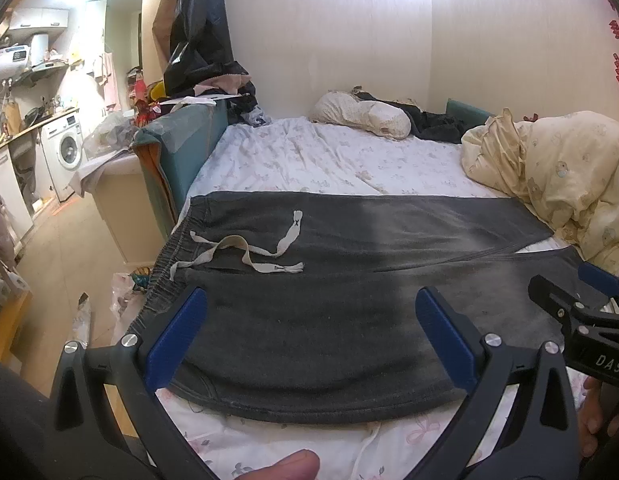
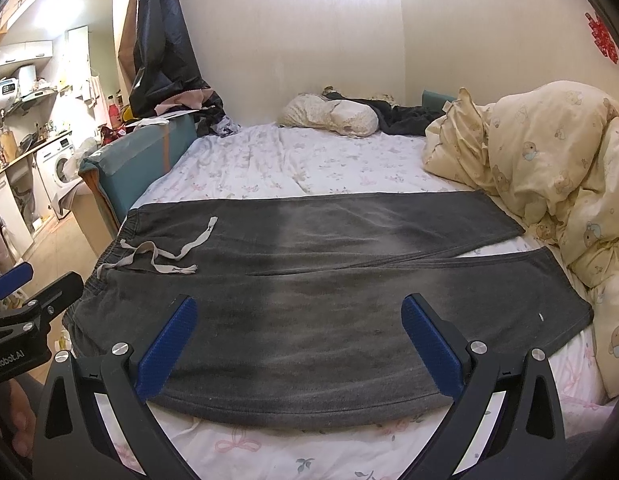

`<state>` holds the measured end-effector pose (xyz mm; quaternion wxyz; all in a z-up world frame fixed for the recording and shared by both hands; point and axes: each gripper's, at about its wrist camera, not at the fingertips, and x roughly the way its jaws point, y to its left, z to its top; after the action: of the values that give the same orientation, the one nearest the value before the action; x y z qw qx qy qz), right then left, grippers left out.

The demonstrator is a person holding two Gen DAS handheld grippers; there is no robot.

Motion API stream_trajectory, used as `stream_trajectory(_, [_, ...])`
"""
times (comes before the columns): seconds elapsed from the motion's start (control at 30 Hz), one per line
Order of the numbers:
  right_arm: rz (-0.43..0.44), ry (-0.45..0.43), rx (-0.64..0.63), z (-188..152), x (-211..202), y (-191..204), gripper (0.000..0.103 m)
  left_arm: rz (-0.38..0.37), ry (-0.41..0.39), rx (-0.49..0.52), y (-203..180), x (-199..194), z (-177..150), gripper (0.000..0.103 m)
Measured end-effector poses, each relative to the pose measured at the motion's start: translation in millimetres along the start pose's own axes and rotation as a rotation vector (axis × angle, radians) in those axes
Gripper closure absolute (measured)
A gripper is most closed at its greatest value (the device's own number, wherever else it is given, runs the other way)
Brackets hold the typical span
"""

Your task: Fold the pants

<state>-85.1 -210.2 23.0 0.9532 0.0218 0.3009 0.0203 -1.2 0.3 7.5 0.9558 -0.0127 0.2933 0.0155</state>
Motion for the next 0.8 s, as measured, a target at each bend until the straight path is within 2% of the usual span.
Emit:
stream_trajectory(0.33, [0.000,0.000,0.000,1,-1,2,0.000,0.003,-0.003,-0.003,0,0,-2,0.001])
stream_trajectory(0.47, [0.001,0.009,0.024,1,-4,-1,0.000,-0.049,0.052,0.017,8,7,5,0.001])
stream_trajectory(0.57, [0.025,0.012,0.037,3,-9,-4,0.000,-0.010,0.091,0.007,33,17,13,0.001])
stream_trajectory(0.67, [0.034,-0.013,0.022,7,-13,-5,0.000,0.089,0.154,-0.092,79,34,14,0.001])
stream_trajectory(0.8, [0.077,0.004,0.083,9,-14,-18,0.000,0.197,0.301,-0.333,165,74,8,0.001])
